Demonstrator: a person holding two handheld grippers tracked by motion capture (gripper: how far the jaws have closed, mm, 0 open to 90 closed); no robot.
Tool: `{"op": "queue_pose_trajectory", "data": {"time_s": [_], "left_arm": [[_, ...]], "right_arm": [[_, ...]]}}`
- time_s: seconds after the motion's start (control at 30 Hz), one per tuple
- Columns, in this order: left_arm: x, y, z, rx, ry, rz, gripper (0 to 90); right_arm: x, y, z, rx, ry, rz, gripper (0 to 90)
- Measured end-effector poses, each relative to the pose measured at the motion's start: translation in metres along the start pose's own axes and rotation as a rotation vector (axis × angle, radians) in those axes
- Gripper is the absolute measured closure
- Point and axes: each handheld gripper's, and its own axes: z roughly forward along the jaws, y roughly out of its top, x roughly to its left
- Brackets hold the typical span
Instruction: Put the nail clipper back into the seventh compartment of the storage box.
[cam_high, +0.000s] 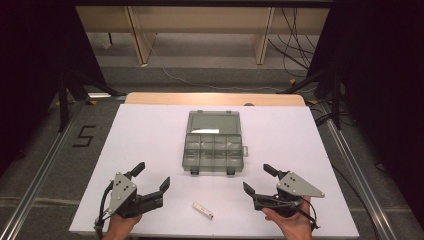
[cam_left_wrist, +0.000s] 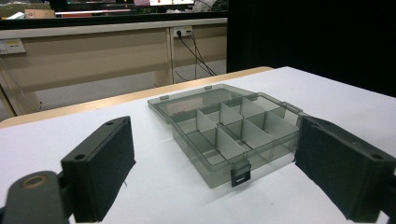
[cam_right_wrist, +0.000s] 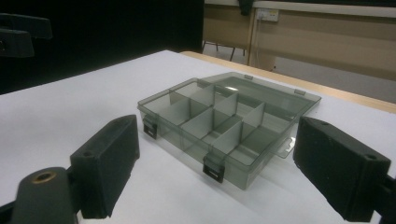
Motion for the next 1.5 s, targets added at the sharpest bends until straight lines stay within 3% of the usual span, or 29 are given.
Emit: {"op": "queue_pose_trajectory", "data": {"time_s": [0.07, 0.1, 0.23, 0.3, 0.33, 0.4, 0.5, 0.7, 0.83, 0.97, 1.5], "left_arm": [[0.000, 0.000, 0.000, -0.001, 0.001, -0.001, 11.6], [0.000, 0.000, 0.000, -0.001, 0.001, -0.001, 11.6], [0.000, 0.000, 0.000, -0.001, 0.001, 0.000, 11.6], [0.000, 0.000, 0.000, -0.001, 0.001, 0.001, 11.6], [0.000, 0.000, 0.000, 0.000, 0.001, 0.000, 11.6], [0.000, 0.000, 0.000, 0.000, 0.002, -0.001, 11.6], [0.000, 0.000, 0.000, 0.000, 0.000, 0.002, 11.6], [0.000, 0.000, 0.001, -0.001, 0.001, 0.000, 11.6], [0.000, 0.000, 0.000, 0.000, -0.001, 0.003, 11.6], [0.000, 0.000, 0.001, 0.000, -0.002, 0.003, 11.6], [0.000, 0.000, 0.001, 0.000, -0.003, 0.002, 11.7]], "right_arm": [[0.000, 0.000, 0.000, 0.000, 0.001, -0.003, 15.6], [-0.002, 0.001, 0.000, -0.007, -0.019, -0.031, 15.6], [0.000, 0.003, -0.001, 0.017, -0.009, -0.016, 15.5], [0.001, 0.004, 0.000, 0.026, -0.010, -0.035, 15.5], [0.001, 0.005, 0.001, 0.004, -0.020, -0.069, 15.5], [0.003, 0.006, 0.002, 0.009, -0.017, -0.080, 15.5], [0.005, 0.008, 0.003, 0.034, 0.001, -0.076, 15.5], [0.014, 0.012, 0.012, 0.058, 0.034, -0.123, 15.6], [0.019, 0.015, 0.018, 0.106, 0.063, -0.147, 15.9], [0.025, 0.017, 0.026, 0.109, 0.082, -0.166, 16.1], [0.051, 0.019, 0.063, 0.251, 0.205, -0.233, 18.7]]}}
